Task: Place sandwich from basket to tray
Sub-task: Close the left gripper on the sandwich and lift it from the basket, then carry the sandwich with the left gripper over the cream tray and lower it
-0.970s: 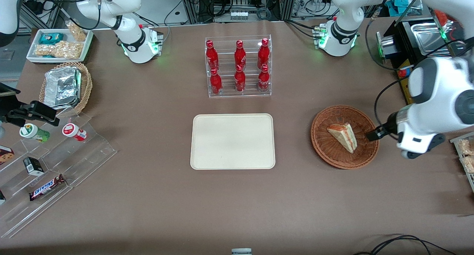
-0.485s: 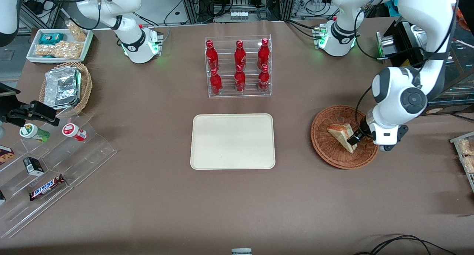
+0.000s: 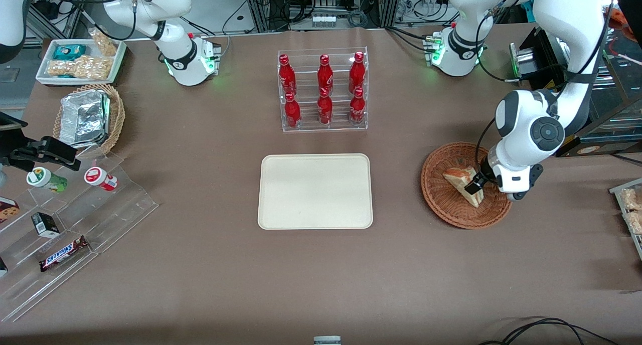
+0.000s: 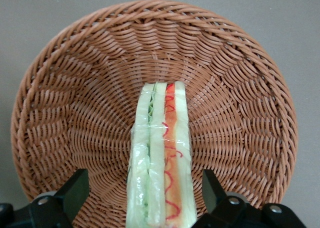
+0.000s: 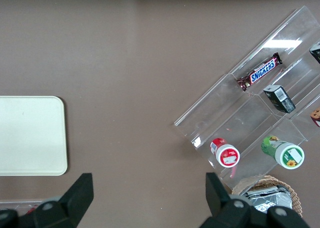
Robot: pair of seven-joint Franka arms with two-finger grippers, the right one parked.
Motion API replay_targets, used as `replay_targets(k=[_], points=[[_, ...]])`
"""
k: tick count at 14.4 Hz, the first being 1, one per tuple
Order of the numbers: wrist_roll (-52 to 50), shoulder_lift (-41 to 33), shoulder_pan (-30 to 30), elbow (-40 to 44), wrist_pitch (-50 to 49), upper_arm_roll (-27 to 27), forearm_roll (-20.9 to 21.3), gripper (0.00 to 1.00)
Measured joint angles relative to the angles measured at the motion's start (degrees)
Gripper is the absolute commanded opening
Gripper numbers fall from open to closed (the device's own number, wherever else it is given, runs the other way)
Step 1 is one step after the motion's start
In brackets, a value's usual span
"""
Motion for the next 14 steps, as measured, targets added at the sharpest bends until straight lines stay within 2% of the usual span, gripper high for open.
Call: replay_targets(k=[3,4,5,6,7,9,14], points=[[-0.2,1.7,-0.8,-0.2,0.4,-0.1,0.0,1.00],[-1.0,2.3,-1.5,-0.2,0.7,-0.1,0.0,0.93],[-2.2,2.9,-2.1,-0.2,1.1,-0.1,0.0,0.56],[-3.5,3.3,-2.5,-0.2,1.3,-0.1,0.0,0.32],[-4.5,3.4,-2.7,-0.2,1.5,-0.1,0.0,0.19],[-5.1,3.4,-2.6,0.1,1.6,0.0,0.0,0.10],[-4.8,1.5,-2.4,1.5,-1.5,0.4,0.0,0.02]])
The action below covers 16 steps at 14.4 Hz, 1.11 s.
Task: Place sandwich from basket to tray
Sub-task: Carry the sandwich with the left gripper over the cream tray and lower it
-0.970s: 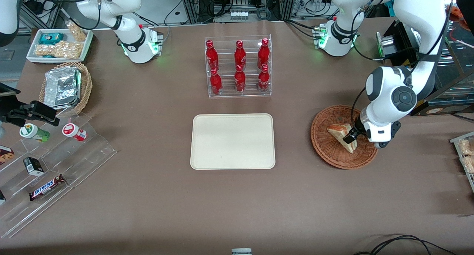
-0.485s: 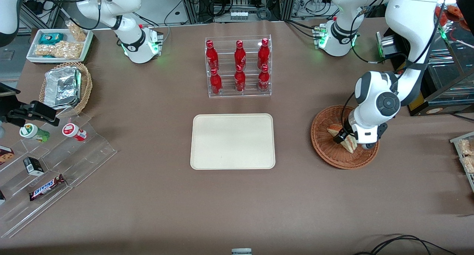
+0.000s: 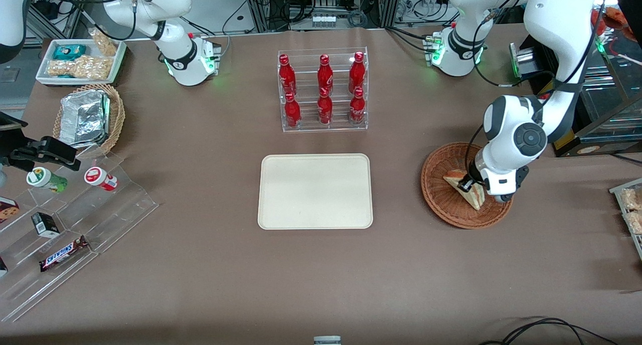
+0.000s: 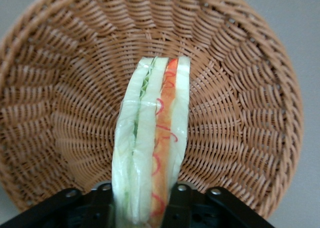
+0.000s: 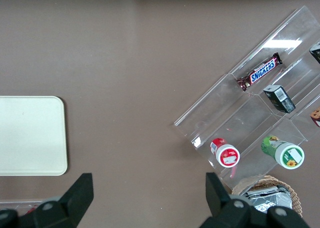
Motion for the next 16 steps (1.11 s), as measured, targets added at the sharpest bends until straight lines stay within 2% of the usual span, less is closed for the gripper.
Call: replay_targets(k=[4,7,9,12,15,16], points=[[1.1,-4.3,-2.0,11.2,-18.6,-0.8,0.3,0.03],[1.0,-2.8,-11.8,22.6,-29.2,-1.4,0.4,0.05],[0.6,1.3,-19.9,27.1,-29.8,-1.7,1.1,0.05],[-0.4,11.1,-30.5,33.9,-28.9,-1.8,4.6,0.08],[-0.5,22.2,-36.3,44.4,-25.7,-1.7,5.0,0.13],[-0.5,25.6,-37.4,47.8,-24.6,-1.6,5.1,0.17]])
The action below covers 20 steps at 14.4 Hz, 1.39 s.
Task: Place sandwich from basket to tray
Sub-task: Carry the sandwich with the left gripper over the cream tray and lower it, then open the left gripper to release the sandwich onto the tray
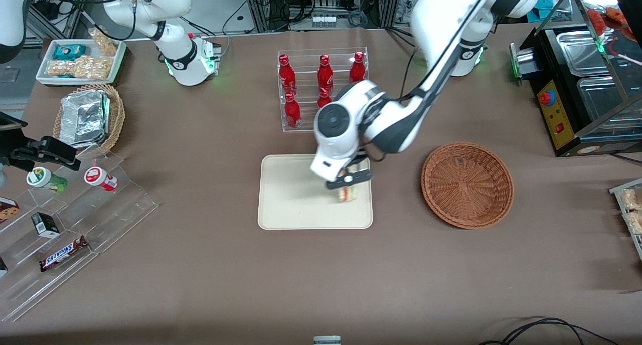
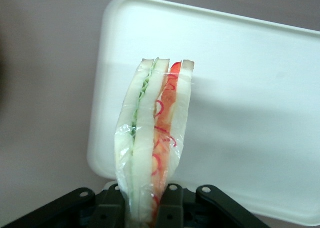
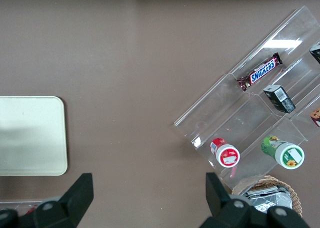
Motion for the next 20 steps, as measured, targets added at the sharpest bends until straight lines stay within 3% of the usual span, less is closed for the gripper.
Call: replay_targets(k=[2,4,5,6,11,14,17,20], points=[[0.2,5.6,-1.6,5.8,1.2,0.0,0.4,0.32],[0.4,9.2,-2.6,9.5,1.4,0.1,0.9,0.72],[0.4,10.5,-2.9,10.7,2.1,0.1,1.2,0.83],[0.4,11.6,-3.2,11.6,3.3,0.2,1.5,1.00],[-0.5,12.4,-4.0,14.3,2.7,0.9,3.4,1.00],[-0.7,7.7,-2.4,16.7,-3.2,1.8,3.2,1.00],[-0.1,-0.1,1.4,16.9,-12.8,2.0,0.4,1.00],[9.0,-6.4,7.2,16.6,-26.9,2.3,-3.9,1.00]])
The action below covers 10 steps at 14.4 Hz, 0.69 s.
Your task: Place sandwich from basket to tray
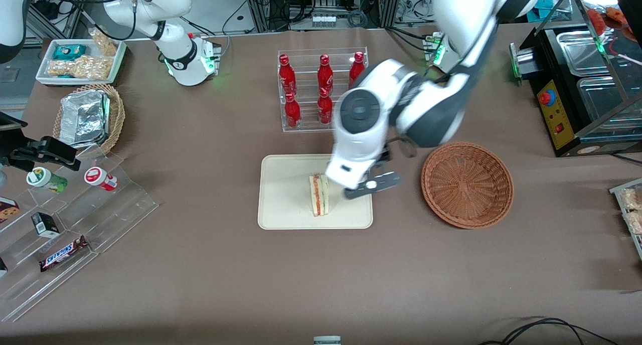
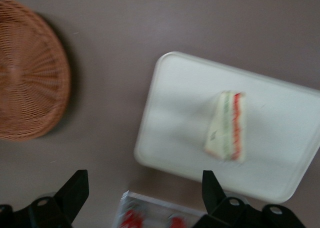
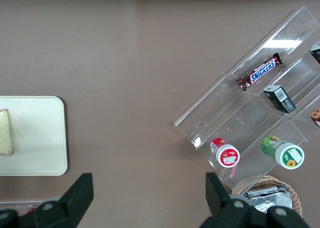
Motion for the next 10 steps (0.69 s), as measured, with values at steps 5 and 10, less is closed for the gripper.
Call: replay_targets(k=[5,10], points=[[18.9,-6.1,15.1,-0.9,-16.7,0.4,-1.3,1.00],[28.9,-8.7,27.7,-1.6,-18.8,0.5,1.6,1.00]])
